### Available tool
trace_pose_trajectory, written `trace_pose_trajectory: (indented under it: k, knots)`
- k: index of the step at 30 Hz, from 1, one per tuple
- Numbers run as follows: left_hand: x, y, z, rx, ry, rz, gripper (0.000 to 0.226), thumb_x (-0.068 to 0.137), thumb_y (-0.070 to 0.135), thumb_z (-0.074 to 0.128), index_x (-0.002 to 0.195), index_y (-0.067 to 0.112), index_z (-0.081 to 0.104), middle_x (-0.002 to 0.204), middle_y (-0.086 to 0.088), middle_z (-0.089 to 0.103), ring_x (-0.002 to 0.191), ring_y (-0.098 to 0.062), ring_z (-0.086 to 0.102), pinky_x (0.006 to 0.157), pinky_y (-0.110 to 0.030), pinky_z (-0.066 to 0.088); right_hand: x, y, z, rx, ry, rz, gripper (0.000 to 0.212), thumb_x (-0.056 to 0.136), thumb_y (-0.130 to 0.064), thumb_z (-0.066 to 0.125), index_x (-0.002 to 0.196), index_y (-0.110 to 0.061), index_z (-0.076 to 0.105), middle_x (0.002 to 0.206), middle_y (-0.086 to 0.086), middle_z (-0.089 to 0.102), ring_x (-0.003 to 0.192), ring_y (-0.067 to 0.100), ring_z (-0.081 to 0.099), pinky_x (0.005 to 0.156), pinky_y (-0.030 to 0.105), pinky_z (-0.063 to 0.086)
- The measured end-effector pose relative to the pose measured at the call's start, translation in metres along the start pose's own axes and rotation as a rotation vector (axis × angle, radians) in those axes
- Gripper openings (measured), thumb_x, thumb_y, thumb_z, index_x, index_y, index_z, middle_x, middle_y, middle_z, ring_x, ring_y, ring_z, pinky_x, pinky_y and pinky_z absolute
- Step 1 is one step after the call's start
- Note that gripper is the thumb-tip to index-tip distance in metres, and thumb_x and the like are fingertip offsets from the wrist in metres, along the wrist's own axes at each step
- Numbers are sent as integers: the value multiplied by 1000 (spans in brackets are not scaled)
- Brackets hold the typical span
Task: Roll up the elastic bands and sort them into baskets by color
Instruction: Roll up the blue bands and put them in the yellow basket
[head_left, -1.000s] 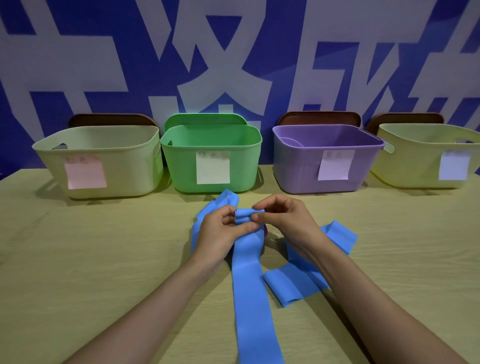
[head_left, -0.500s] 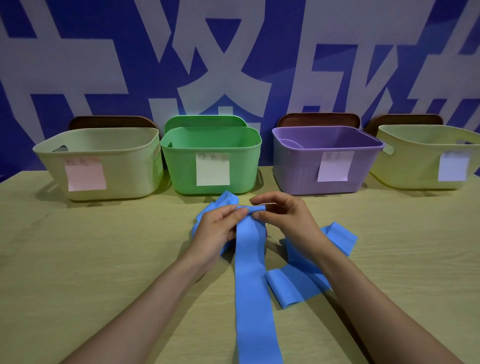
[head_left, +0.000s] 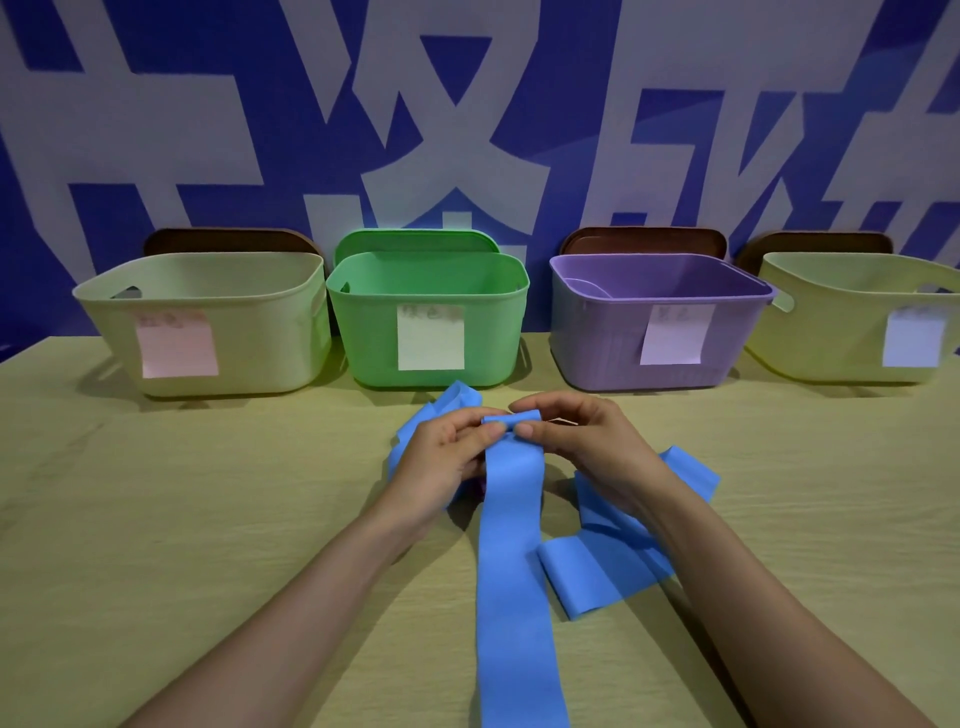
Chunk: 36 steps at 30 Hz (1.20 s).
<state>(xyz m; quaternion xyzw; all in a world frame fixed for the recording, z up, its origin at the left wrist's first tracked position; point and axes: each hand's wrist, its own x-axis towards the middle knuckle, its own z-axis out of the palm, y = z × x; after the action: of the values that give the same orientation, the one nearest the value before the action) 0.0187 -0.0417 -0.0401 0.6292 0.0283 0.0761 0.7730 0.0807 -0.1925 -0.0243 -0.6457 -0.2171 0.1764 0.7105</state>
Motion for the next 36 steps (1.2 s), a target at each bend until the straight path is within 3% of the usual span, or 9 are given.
trace_pose_trajectory:
  k: [5,11,15,20,27,30,32,34,36]
  knots:
    - [-2,-2,-3,-1,-21,2,21,92,-1,52,111,1,61,102,-15,70,95,-23,67,80,-25,54,-1,4,2,-38,-5,-6,15,76,-14,72,89,-7,70,91,10,65,87,21,62,79,31,49]
    - [-2,-1,0,-74,47,-68,18,86,-2,61,104,3,58,92,-10,72,81,-16,70,73,-23,57,2,6,-1,-77,84,-65,13,76,1,73,83,-9,69,78,10,61,73,12,58,70,17,51]
    - [-4,0,-1,-58,70,-74,22,82,-4,65,102,2,57,90,-12,72,78,-17,70,69,-23,57,3,6,0,-117,75,-86,16,74,5,73,80,-10,69,62,-5,52,61,3,49,61,13,44]
    - [-5,1,-2,-47,88,-32,20,80,-7,66,93,6,57,82,-5,74,73,-14,70,67,-22,57,3,8,1,-4,46,-42,24,70,9,73,70,-15,73,85,18,58,83,25,55,86,36,49]
    - [-5,6,1,-88,87,-18,5,86,4,63,89,5,60,82,-8,73,72,-16,69,69,-24,56,2,6,0,-34,33,-98,21,70,14,71,73,-6,65,73,-1,66,76,13,62,73,18,52]
    - [-4,6,0,-92,91,-8,5,86,1,62,90,5,60,82,-9,73,73,-16,70,70,-25,56,1,6,0,-22,-14,-69,18,72,0,74,86,-7,66,88,2,68,84,15,66,78,25,54]
    - [-4,6,0,-84,92,7,7,86,1,62,90,6,59,83,-9,73,75,-17,70,70,-25,56,2,8,0,-51,-5,-27,34,71,-23,75,102,-11,66,100,9,67,91,20,65,83,33,52]
    - [-4,4,0,-44,105,19,8,86,1,63,91,6,59,85,-10,73,76,-18,70,71,-27,55,2,7,1,-63,16,0,38,71,-34,71,100,-9,66,92,9,67,85,20,62,77,33,51]
    - [-4,3,0,-6,120,17,13,85,3,65,95,6,58,91,-13,73,79,-21,70,75,-31,56,1,7,1,-73,23,-11,26,77,-27,71,90,-5,67,82,5,66,77,16,59,68,25,48]
